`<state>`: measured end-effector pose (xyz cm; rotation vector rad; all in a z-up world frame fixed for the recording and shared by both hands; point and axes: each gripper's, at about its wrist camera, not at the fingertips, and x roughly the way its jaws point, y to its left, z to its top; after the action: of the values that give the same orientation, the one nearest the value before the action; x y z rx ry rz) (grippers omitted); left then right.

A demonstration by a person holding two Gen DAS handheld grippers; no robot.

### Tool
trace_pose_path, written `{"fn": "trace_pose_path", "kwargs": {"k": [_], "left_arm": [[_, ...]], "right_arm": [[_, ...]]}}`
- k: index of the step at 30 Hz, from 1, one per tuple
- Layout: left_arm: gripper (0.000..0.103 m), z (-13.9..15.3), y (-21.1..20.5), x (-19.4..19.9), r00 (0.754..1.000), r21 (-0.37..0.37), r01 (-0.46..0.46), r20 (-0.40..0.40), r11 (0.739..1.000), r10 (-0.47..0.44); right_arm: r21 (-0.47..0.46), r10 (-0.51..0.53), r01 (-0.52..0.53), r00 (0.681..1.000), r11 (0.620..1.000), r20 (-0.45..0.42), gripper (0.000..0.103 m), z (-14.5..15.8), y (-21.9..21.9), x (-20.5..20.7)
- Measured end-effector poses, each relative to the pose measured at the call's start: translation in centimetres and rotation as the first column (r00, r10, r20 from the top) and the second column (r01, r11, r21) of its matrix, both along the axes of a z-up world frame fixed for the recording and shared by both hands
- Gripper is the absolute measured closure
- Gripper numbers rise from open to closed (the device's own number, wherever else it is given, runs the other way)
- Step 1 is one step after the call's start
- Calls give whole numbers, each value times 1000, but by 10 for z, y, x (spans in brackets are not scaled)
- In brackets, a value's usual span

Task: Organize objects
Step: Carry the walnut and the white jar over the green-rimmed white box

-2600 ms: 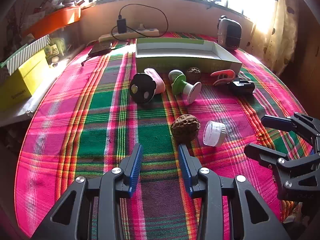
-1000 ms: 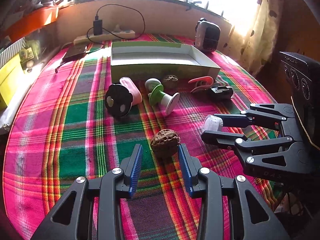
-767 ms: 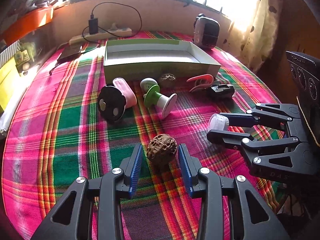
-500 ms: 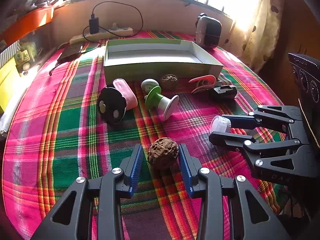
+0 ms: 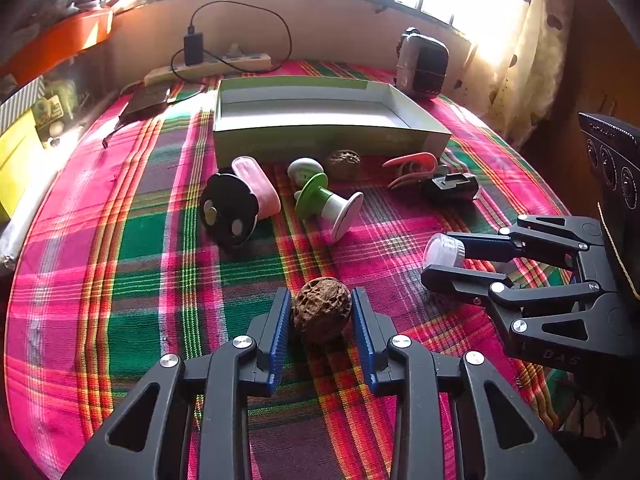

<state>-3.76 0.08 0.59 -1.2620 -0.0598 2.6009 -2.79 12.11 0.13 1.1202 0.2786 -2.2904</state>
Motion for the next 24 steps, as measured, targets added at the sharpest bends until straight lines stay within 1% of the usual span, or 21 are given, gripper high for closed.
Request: {"fn": "trace_pose_path", "kwargs": {"k": [7, 13, 19, 24], "left_arm": [[75, 1, -2, 1, 1000, -3, 1, -2, 1000, -1], [75, 8, -4, -1, 1000, 1, -1, -9, 1000, 1], [75, 20, -6, -12, 1000, 7, -6, -25, 1000, 7], [75, 31, -7, -28, 999, 18, -7, -32, 1000, 8]], "right_arm": [[0, -1, 1, 1000, 1000, 0, 70, 0, 0, 0], [-13, -9, 9, 1000, 1000, -5, 70, 3, 0, 1], [-15, -6, 6, 1000, 1000, -25, 70, 14, -3, -5], [-25, -21, 20, 999, 999, -41, 70, 25, -3, -17]]}}
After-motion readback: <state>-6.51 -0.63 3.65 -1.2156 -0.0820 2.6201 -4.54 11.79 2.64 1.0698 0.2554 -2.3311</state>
